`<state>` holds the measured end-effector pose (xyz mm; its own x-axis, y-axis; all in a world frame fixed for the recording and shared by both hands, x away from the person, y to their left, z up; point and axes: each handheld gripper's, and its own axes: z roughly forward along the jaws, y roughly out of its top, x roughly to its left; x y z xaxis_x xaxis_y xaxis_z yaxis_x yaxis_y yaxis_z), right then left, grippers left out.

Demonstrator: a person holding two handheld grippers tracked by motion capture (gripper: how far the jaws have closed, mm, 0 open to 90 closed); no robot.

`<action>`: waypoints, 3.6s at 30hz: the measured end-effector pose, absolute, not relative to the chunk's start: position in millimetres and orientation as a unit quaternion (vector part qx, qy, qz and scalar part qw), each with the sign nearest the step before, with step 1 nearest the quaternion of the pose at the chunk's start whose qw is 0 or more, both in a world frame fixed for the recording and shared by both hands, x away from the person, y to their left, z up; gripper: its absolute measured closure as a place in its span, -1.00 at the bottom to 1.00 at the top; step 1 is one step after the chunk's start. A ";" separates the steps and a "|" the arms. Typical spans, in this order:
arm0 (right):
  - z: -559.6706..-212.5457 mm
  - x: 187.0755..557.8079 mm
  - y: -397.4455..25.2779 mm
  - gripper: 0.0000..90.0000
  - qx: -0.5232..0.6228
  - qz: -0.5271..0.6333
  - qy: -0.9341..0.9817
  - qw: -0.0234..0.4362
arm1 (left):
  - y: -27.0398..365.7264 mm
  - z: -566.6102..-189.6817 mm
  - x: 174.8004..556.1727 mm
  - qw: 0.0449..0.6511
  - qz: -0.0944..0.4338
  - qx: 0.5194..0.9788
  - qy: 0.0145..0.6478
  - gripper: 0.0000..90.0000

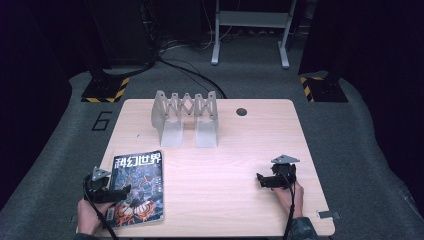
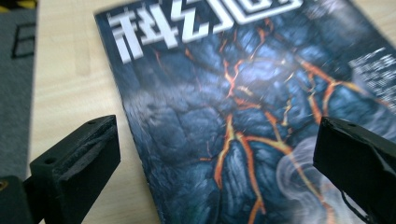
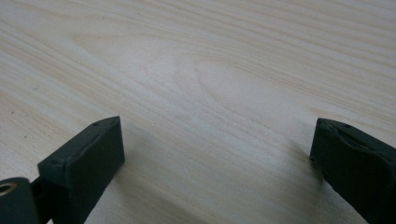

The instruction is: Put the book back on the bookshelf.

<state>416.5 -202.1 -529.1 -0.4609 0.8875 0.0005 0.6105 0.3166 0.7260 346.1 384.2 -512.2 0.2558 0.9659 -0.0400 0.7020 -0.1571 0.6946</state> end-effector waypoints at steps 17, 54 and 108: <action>-529.0 416.2 -202.5 -0.93 0.474 0.336 0.787 0.207 | 379.3 -524.4 348.8 0.316 0.192 0.729 0.576 -1.00; -529.1 414.9 -200.5 -0.88 0.482 0.342 0.780 0.207 | 291.6 -524.6 360.7 0.326 0.181 0.761 0.531 -1.00; -509.6 397.8 -162.4 -0.69 0.486 0.378 0.774 0.146 | 242.9 -509.2 381.5 0.321 0.215 0.775 0.500 -0.89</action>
